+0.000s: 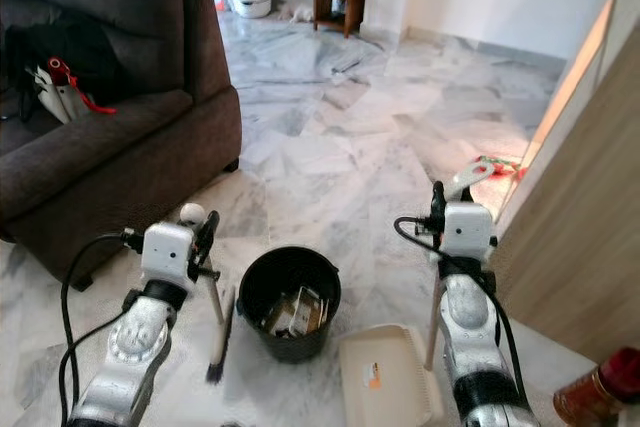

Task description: Sweep floor

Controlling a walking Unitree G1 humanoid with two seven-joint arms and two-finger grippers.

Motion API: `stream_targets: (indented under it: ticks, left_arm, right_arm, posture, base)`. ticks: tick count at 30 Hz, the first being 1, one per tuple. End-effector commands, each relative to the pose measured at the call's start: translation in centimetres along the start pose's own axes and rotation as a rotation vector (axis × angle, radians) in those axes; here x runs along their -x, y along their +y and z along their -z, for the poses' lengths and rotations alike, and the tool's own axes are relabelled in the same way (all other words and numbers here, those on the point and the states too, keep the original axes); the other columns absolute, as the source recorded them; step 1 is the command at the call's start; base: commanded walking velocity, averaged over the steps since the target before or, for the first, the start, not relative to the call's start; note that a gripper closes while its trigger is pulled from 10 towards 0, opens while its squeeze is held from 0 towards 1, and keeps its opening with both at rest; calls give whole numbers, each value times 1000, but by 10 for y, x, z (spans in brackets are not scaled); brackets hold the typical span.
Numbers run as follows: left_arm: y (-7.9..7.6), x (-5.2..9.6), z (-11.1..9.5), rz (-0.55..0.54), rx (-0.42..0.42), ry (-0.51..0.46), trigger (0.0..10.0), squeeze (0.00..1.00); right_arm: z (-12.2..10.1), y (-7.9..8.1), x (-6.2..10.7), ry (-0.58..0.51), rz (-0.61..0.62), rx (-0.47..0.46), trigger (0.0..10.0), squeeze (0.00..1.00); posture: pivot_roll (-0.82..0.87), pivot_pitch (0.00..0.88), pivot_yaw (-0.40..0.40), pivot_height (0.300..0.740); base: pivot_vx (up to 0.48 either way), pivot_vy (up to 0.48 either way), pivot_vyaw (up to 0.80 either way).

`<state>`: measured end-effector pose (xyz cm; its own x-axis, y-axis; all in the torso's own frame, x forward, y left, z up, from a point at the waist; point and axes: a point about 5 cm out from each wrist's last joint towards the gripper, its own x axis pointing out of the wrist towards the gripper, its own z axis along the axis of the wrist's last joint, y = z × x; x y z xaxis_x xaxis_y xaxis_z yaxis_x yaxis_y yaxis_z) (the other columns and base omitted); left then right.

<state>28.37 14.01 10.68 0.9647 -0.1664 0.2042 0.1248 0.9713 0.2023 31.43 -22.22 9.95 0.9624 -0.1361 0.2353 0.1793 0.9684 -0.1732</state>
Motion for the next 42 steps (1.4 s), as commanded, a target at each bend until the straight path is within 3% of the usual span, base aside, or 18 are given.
stream_targets:
  ticks: [1, 27, 42]
  left_arm:
    - [2, -1, -6, -2, -17, -34, 10000, 0]
    - [1, -2, -3, -6, -26, -20, 10000, 0]
    - [1, -4, -4, -3, -21, -27, 10000, 0]
  right_arm:
    - [-9, 3, -6, -48, -7, -6, 10000, 0]
    - [-8, 3, -6, -43, -6, -9, 10000, 0]
    - [-7, 3, -6, -34, -1, 9, 10000, 0]
  posture:
    - [59, 0, 27, 740]
    - [57, 0, 24, 740]
    - [54, 0, 25, 740]
  base:
    - [-251, 0, 0]
    - [-200, 0, 0]
    - [0, 0, -758]
